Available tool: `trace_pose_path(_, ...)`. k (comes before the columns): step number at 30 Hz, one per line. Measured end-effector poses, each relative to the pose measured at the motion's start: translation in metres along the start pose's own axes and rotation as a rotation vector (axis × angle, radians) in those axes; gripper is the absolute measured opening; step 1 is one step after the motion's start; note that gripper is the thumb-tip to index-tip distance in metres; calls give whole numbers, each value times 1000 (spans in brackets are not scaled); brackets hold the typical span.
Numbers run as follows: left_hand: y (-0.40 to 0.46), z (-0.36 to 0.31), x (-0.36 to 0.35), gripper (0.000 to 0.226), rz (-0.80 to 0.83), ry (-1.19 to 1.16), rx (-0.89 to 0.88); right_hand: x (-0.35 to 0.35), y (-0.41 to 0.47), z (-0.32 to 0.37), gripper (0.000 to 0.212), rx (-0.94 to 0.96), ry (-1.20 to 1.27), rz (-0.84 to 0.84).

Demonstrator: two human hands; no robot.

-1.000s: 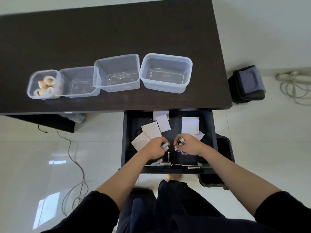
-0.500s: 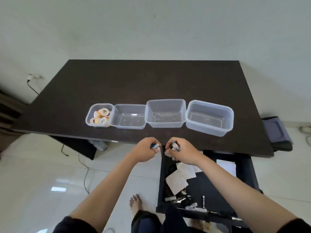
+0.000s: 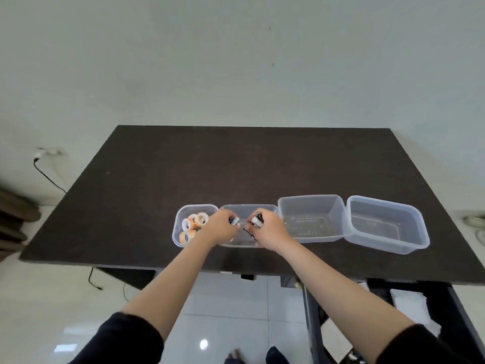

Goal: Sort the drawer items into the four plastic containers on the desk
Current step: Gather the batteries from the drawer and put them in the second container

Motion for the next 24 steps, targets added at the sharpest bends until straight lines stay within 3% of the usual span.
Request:
trace_pose_path(1,6,2,-3,7,15,12,-9,-5,6,-2,10,-33,-1,-14)
trace_pose_path(10,35,12,-27,12,122,69,-69,-20,32,-17,17,-149,-186,-53)
trace_pose_path(20,36,8,-23,45,48,-71,-116,-16,33,-27,31,-90,-210,-111)
trace_pose_path(24,22,4,-18,44,-64,-180,-137,-6,22,-20,34,13,-222,-105)
Point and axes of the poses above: each hand's wrist, its own y-axis towards the middle knuckle, its own x-axis out of the back of the hand, z = x × y, the point moved 5 cm from there along y, towards the middle knuckle
